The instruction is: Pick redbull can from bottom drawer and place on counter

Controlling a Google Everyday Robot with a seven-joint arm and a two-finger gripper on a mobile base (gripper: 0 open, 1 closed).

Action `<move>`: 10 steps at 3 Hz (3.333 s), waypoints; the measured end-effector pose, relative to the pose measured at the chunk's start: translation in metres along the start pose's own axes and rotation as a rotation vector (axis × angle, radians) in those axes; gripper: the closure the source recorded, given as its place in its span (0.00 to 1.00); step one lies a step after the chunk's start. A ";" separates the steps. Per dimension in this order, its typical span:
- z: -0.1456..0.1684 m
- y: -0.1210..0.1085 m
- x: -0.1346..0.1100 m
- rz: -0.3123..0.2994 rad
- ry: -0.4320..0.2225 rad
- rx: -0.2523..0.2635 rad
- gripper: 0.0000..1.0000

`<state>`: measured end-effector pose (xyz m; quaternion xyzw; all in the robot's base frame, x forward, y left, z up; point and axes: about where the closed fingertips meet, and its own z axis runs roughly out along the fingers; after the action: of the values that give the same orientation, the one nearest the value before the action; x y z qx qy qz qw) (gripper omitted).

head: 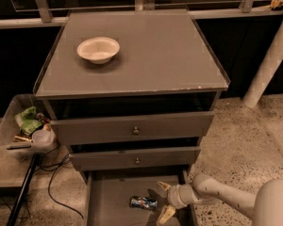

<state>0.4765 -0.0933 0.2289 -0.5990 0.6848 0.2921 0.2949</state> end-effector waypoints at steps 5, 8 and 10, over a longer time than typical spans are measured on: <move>0.082 -0.004 0.052 0.054 -0.096 0.019 0.00; 0.082 -0.004 0.052 0.054 -0.096 0.019 0.64; 0.082 -0.004 0.052 0.054 -0.097 0.019 1.00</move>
Offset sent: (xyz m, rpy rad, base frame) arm 0.0083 -0.0016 -0.0408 0.1164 -0.0434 -0.0928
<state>0.4796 -0.0657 0.1356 -0.5629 0.6882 0.3221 0.3252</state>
